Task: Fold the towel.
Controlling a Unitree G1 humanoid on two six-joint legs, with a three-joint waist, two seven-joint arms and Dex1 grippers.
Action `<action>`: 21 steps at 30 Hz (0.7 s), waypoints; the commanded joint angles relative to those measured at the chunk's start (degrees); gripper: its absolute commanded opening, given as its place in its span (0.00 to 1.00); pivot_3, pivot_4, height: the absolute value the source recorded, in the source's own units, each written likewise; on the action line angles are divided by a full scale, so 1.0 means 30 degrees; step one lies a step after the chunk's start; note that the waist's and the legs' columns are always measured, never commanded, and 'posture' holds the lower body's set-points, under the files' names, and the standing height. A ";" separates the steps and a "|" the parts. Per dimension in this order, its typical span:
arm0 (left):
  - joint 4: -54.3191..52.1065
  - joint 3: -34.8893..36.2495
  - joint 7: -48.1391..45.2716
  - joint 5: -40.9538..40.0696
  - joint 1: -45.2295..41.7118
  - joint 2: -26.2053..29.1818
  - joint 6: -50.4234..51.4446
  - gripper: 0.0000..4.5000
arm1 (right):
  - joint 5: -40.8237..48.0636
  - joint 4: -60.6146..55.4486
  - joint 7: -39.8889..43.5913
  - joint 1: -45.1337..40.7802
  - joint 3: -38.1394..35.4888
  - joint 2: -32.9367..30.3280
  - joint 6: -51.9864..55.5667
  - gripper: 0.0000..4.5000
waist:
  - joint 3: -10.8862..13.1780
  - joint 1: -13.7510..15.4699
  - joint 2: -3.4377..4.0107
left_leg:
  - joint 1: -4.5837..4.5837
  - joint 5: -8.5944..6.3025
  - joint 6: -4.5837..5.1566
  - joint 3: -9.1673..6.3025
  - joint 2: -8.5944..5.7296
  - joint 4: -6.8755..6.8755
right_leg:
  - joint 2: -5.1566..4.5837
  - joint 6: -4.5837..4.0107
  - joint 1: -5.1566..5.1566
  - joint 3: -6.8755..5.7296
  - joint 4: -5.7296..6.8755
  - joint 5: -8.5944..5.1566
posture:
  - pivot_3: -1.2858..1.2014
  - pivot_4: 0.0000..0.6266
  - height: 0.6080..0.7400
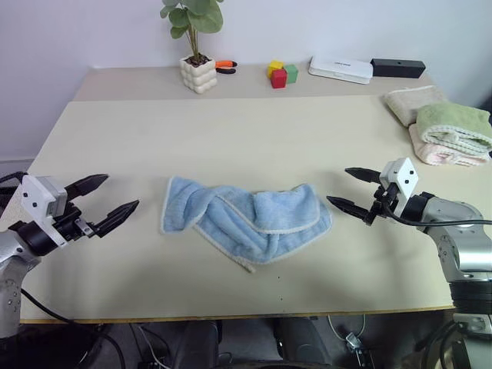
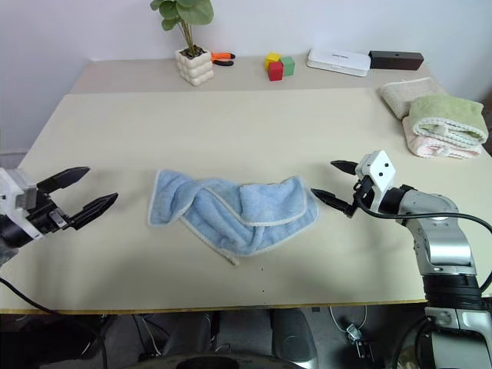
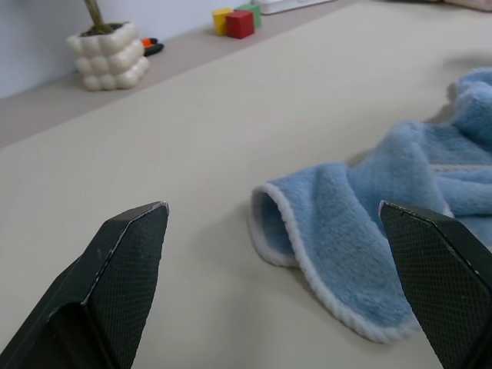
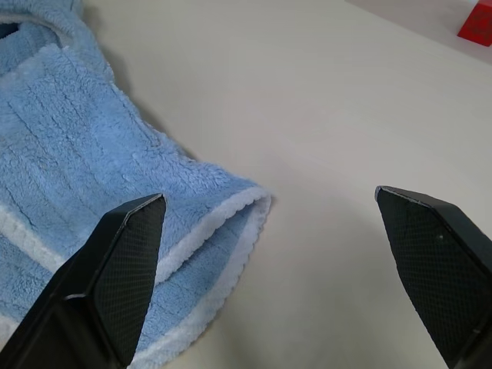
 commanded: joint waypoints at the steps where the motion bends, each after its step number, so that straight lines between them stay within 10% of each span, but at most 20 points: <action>1: 0.0009 -0.0366 0.0156 0.0166 -0.0496 -0.0097 -0.0422 1.00 | 0.0122 -0.0492 -0.0111 -0.0043 -0.0441 -0.0223 -0.0237 0.99 | 0.0000 0.0002 0.0000 | 0.0000 0.0000 0.0000 0.0001 0.0000 0.0000 | 0.0000 0.0000 0.0002 0.0001 0.0000 0.0000 | 0.52 0.24 1.00; 21: 0.1240 -0.3761 -0.2807 -0.0108 -0.3972 0.0835 0.0437 1.00 | -0.0043 -0.3236 -0.3159 0.0925 -0.0121 0.1329 0.0459 0.99 | -0.0002 -0.0017 0.0004 | 0.0002 0.0007 -0.0011 -0.0002 -0.0001 0.0007 | 0.0002 0.0002 -0.0019 0.0003 0.0044 0.0000 | 0.52 0.24 1.00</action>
